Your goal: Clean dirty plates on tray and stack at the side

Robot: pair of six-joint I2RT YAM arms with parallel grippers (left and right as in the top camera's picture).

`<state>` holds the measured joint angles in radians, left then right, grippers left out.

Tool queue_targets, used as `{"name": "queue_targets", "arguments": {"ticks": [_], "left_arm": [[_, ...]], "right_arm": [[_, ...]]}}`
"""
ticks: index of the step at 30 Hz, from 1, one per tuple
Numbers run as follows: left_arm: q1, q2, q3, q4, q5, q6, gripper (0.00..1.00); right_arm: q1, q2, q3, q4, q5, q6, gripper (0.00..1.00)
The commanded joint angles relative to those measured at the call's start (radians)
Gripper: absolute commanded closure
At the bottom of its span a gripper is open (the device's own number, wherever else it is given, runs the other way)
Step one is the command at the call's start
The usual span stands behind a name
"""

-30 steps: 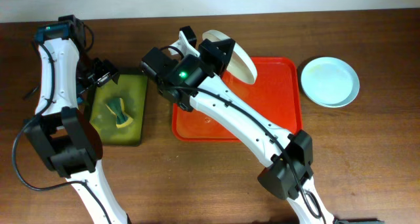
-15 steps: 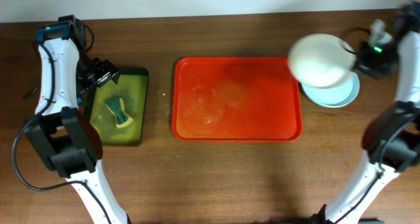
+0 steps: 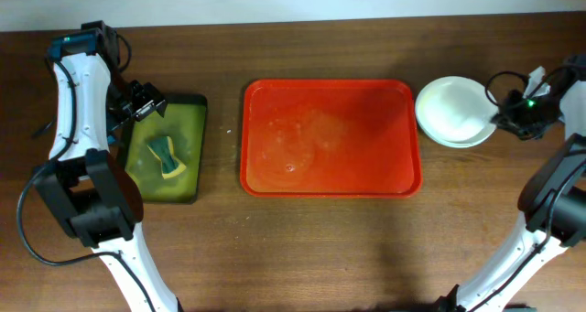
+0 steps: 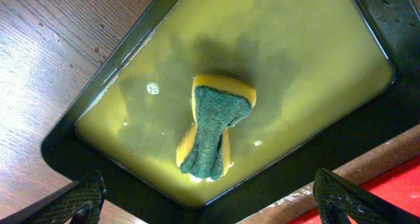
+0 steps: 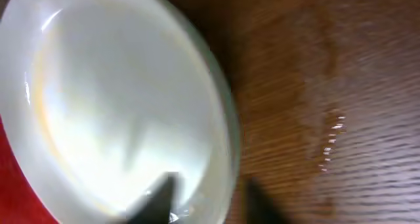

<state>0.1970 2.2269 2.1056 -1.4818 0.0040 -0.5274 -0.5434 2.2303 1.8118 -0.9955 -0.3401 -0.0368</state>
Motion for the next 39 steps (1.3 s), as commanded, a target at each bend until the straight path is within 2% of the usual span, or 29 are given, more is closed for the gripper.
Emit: {"name": "queue_targets", "arguments": {"ticks": [1,2,5,8,12,14,17,19,22,29,32,36,39], "left_arm": [[0.0,-0.019,0.009,-0.004,0.0,0.006,0.01],[0.0,-0.019,0.009,-0.004,0.0,0.006,0.01],[0.0,-0.019,0.009,-0.004,0.0,0.006,0.01],[0.0,-0.019,0.009,-0.004,0.0,0.006,0.01],[0.0,-0.019,0.009,-0.004,0.0,0.006,0.01],[0.0,-0.019,0.009,-0.004,0.0,0.006,0.01],[0.0,-0.019,0.009,-0.004,0.0,0.006,0.01],[0.0,-0.019,0.009,-0.004,0.0,0.006,0.0],[0.0,-0.019,0.009,-0.004,0.001,0.006,0.01],[0.0,-0.019,0.009,-0.004,0.0,0.006,0.01],[0.0,-0.019,0.009,-0.004,0.0,0.006,0.01],[0.0,-0.019,0.009,-0.004,0.0,0.006,0.01],[0.0,-0.019,0.009,-0.004,0.0,0.006,0.01]], "right_arm": [[0.005,-0.018,0.026,-0.046,-0.016,0.04,0.12],[0.0,-0.027,0.044,-0.075,-0.018,0.046,0.02],[-0.001,-0.137,0.068,-0.155,-0.019,0.046,0.02],[0.016,-0.331,0.066,-0.258,-0.019,0.045,0.02],[0.075,-0.536,0.0,-0.407,-0.019,0.005,0.02],[0.109,-0.698,-0.138,-0.411,-0.035,-0.024,0.01],[0.176,-0.978,-0.433,-0.375,-0.159,-0.036,0.02],[0.204,-1.092,-0.561,-0.408,-0.167,-0.034,0.02],[0.204,-1.14,-0.638,-0.423,-0.161,-0.034,0.02],[0.204,-1.053,-0.638,-0.414,-0.097,-0.038,0.02],[0.287,-1.14,-0.715,-0.254,-0.098,-0.038,0.02],[0.572,-1.436,-0.999,0.167,-0.1,-0.114,0.01],[0.614,-1.702,-1.239,0.393,-0.097,-0.121,0.02]]}}
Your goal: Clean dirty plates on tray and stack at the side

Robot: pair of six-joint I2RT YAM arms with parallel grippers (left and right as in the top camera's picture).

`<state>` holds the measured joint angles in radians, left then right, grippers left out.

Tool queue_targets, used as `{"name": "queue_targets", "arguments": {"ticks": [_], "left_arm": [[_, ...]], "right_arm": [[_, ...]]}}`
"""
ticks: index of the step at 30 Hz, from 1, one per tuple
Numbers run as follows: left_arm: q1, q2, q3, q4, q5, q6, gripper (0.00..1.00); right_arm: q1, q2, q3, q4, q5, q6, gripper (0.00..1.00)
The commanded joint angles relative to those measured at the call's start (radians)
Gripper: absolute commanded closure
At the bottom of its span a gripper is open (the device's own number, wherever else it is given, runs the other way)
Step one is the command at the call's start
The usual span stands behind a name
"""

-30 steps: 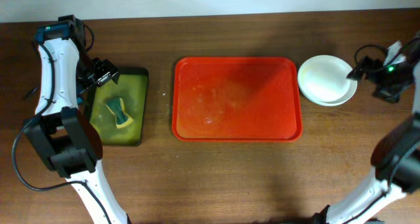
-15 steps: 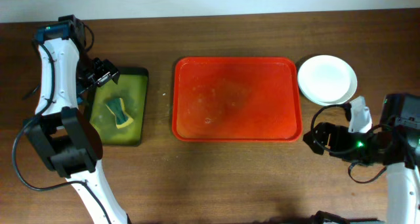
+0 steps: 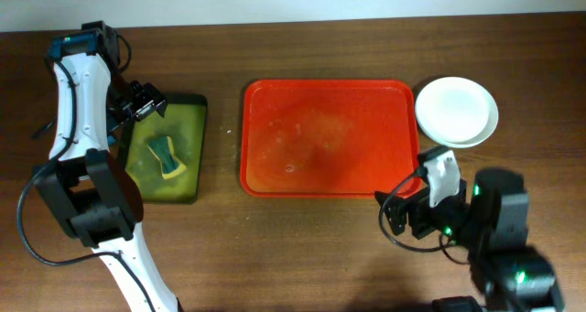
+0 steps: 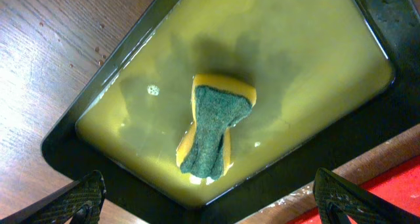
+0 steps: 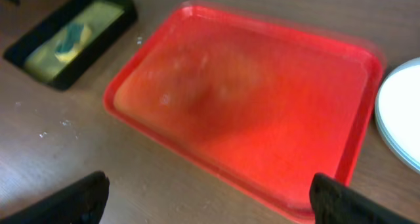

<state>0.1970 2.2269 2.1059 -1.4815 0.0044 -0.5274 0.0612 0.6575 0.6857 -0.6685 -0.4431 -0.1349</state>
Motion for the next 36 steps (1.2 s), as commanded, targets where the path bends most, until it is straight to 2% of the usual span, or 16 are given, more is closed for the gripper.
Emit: {"name": "queue_targets", "arguments": {"ticks": [1,6,10,17,21,25,26,36], "left_arm": [[0.0,-0.019,0.009,-0.004,0.0,0.006,0.01],[0.0,-0.019,0.009,-0.004,0.0,0.006,0.01],[0.0,-0.019,0.009,-0.004,0.0,0.006,0.01],[0.0,-0.019,0.009,-0.004,0.0,0.006,0.01],[0.0,-0.019,0.009,-0.004,0.0,0.006,0.01],[0.0,-0.019,0.009,-0.004,0.0,0.005,0.01],[0.0,-0.019,0.009,-0.004,0.0,0.006,0.01],[0.0,-0.019,0.009,-0.004,0.0,0.006,0.01]], "right_arm": [[0.01,-0.216,-0.174,0.119,0.01,-0.023,0.02],[0.01,-0.49,-0.372,0.295,0.056,-0.023,0.02],[-0.01,-0.611,-0.529,0.444,0.063,-0.018,0.02],[-0.063,-0.654,-0.68,0.692,0.078,-0.014,0.02],[-0.063,-0.654,-0.68,0.682,0.211,-0.014,0.02],[-0.063,-0.654,-0.68,0.595,0.363,0.006,0.02],[-0.063,-0.654,-0.68,0.587,0.476,0.103,0.02],[-0.063,-0.654,-0.68,0.586,0.455,0.064,0.02]]}}
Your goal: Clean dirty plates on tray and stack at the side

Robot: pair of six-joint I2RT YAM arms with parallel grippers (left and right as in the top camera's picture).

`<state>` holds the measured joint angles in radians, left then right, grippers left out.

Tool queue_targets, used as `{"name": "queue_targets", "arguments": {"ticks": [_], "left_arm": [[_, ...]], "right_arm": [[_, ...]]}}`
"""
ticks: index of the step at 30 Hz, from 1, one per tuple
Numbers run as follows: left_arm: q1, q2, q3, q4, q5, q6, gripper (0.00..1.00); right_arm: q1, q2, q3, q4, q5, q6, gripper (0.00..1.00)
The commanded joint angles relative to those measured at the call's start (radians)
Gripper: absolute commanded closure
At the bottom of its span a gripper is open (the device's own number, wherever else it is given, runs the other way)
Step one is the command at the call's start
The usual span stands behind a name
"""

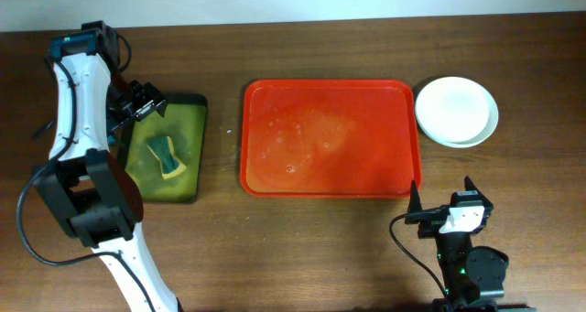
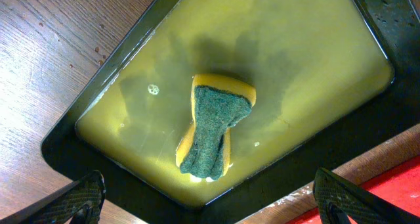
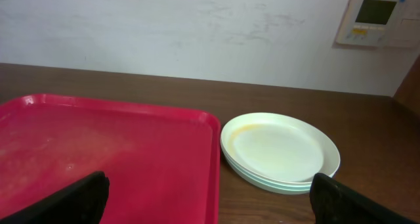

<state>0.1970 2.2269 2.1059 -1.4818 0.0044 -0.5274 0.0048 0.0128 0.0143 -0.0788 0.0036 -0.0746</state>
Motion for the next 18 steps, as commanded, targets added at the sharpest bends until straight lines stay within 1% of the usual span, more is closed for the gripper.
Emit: {"name": "queue_targets", "arguments": {"ticks": [1,18], "left_arm": [[0.0,-0.019,0.009,-0.004,0.0,0.006,0.01],[0.0,-0.032,0.009,0.004,0.0,0.006,0.01]], "right_arm": [[-0.006,-0.01,-0.009,-0.003,0.009,0.004,0.02],[-0.006,-0.01,-0.009,-0.003,0.008,0.004,0.02]]}}
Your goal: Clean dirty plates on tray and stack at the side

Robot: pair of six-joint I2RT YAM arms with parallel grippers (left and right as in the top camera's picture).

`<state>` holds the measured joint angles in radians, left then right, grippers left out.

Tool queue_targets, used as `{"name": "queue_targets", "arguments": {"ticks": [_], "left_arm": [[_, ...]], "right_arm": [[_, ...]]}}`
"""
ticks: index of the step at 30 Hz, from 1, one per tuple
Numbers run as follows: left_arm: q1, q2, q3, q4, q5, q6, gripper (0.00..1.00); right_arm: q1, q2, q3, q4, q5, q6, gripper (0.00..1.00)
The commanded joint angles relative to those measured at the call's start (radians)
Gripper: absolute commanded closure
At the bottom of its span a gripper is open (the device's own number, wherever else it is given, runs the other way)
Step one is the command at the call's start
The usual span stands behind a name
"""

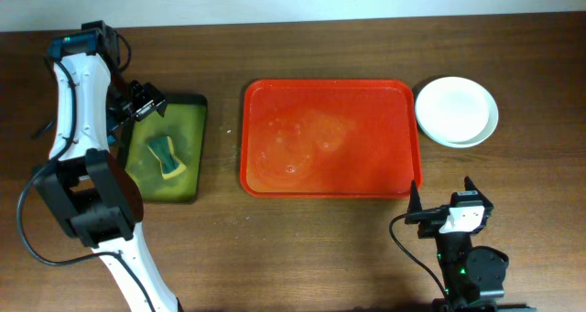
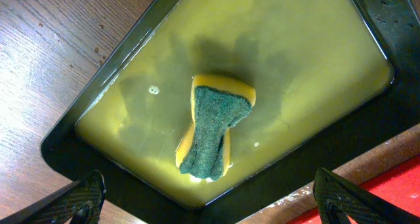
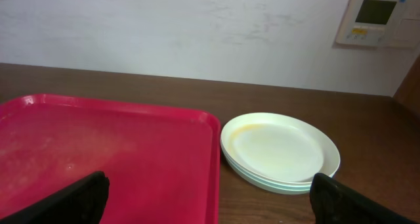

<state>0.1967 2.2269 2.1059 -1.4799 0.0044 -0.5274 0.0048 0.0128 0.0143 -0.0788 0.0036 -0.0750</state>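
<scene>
The red tray (image 1: 330, 138) lies mid-table with only wet streaks on it, no plates. A stack of white plates (image 1: 457, 112) sits on the table just right of it, also seen in the right wrist view as plates (image 3: 280, 152) beside the tray (image 3: 98, 152). My left gripper (image 2: 210, 198) hangs open over the black basin (image 1: 166, 148), above the yellow-green sponge (image 2: 213, 129) lying in soapy water. My right gripper (image 3: 207, 194) is open and holds nothing, low near the table's front right edge, facing the tray and plates.
The right arm's base (image 1: 461, 243) stands at the front right. The left arm (image 1: 78, 83) runs along the table's far left. A wall with a thermostat panel (image 3: 376, 17) lies behind the table.
My right gripper was at the rim of the white plate stack beside the tray. Then it was away from the plates over the table's front, open. Afterwards it rested low at the front right, where it remains. The left gripper stayed open over the sponge basin throughout.
</scene>
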Motion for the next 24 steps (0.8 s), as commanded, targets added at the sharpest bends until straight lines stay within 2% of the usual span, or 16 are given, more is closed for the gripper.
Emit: {"name": "queue_targets", "arguments": {"ticks": [1,5,12,13,14,16,17,19,21,23,24], "left_arm": [[0.001,-0.046,0.009,0.002,0.0,0.006,0.01],[-0.028,-0.188,0.009,0.002,0.0,0.006,0.01],[-0.056,-0.579,0.009,-0.036,-0.001,0.006,0.01],[-0.056,-0.676,0.009,-0.055,-0.071,0.006,0.01],[-0.056,-0.721,0.009,-0.084,-0.08,0.009,0.01],[-0.098,-0.841,0.002,-0.123,-0.085,0.174,0.01],[-0.146,-0.901,-0.012,-0.111,-0.124,0.203,0.01],[-0.249,-1.037,-0.096,-0.034,-0.184,0.246,0.01],[-0.296,-1.177,-0.254,0.082,-0.211,0.269,0.01],[-0.306,-1.332,-0.493,0.251,-0.198,0.331,0.0],[-0.306,-1.424,-0.65,0.373,-0.152,0.401,0.01]], "right_arm": [[-0.006,-0.01,-0.009,-0.003,0.008,0.005,0.02],[-0.006,-0.01,-0.009,-0.003,0.009,0.005,0.02],[-0.006,-0.01,-0.009,-0.003,0.009,0.005,0.02],[-0.006,-0.01,-0.009,-0.003,0.008,0.005,0.02],[-0.006,-0.01,-0.009,-0.003,0.009,0.005,0.02],[-0.006,-0.01,-0.009,-0.003,0.008,0.005,0.02],[-0.006,-0.01,-0.009,-0.003,0.008,0.005,0.02],[-0.006,-0.01,-0.009,-0.003,0.008,0.005,0.02],[-0.006,-0.01,-0.009,-0.003,0.008,0.005,0.02],[-0.006,-0.01,-0.009,-0.003,0.009,0.005,0.02],[-0.006,-0.01,-0.009,-0.003,0.008,0.005,0.02]]}}
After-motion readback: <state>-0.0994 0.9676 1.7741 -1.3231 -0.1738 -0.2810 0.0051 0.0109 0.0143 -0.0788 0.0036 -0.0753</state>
